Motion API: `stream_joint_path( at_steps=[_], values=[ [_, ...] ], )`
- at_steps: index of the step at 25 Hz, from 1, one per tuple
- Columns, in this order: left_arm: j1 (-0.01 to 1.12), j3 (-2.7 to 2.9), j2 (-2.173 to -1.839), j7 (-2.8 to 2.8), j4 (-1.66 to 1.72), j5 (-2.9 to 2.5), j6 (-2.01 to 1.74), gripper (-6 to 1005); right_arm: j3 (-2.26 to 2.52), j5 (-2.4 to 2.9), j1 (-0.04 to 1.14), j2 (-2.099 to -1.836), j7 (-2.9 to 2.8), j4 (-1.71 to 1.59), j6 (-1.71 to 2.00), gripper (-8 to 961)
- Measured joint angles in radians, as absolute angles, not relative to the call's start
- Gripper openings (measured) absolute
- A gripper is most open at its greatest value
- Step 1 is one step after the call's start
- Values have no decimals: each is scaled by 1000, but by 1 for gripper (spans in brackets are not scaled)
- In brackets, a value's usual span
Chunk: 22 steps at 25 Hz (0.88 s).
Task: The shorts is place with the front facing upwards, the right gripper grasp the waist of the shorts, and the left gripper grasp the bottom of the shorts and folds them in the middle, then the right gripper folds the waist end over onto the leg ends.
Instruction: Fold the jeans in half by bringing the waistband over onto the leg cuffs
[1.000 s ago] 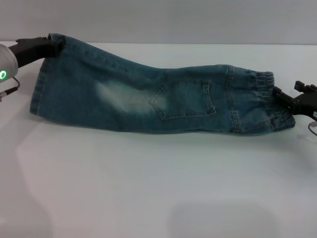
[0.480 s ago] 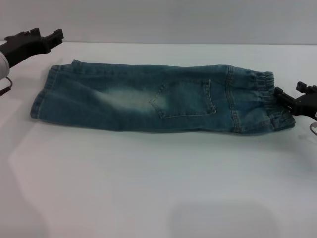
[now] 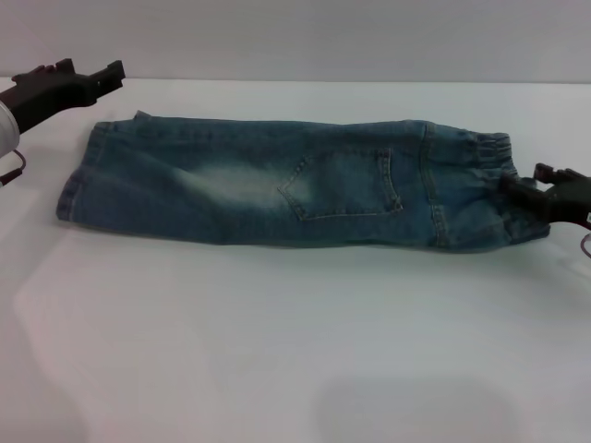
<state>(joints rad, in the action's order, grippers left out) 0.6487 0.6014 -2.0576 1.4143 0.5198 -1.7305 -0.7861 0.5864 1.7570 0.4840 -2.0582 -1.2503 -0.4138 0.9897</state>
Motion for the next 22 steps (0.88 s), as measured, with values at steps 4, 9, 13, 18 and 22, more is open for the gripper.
stream_joint_path(
  at_steps=[4,9,13,18,22],
  values=[
    [640,601,-2057,1414,520,-1724,-806,827,600,1912,464,-2056,-1516,-606,1170,671],
    [625,601,-2059,1414,519,-1704,-824,827,599,2040,467,-2049,-1782,-839,1353,671],
    [616,601,-2059,1395,502,-1678,-844,826,593,2104,502,-2027,-1970,-957,1415,672],
    [609,601,-2058,1369,483,-1653,-867,826,609,2270,611,-1943,-2192,-955,1427,672],
    [605,601,-2060,1360,481,-1650,-887,826,620,2462,706,-1919,-2236,-904,1433,672]
  ],
)
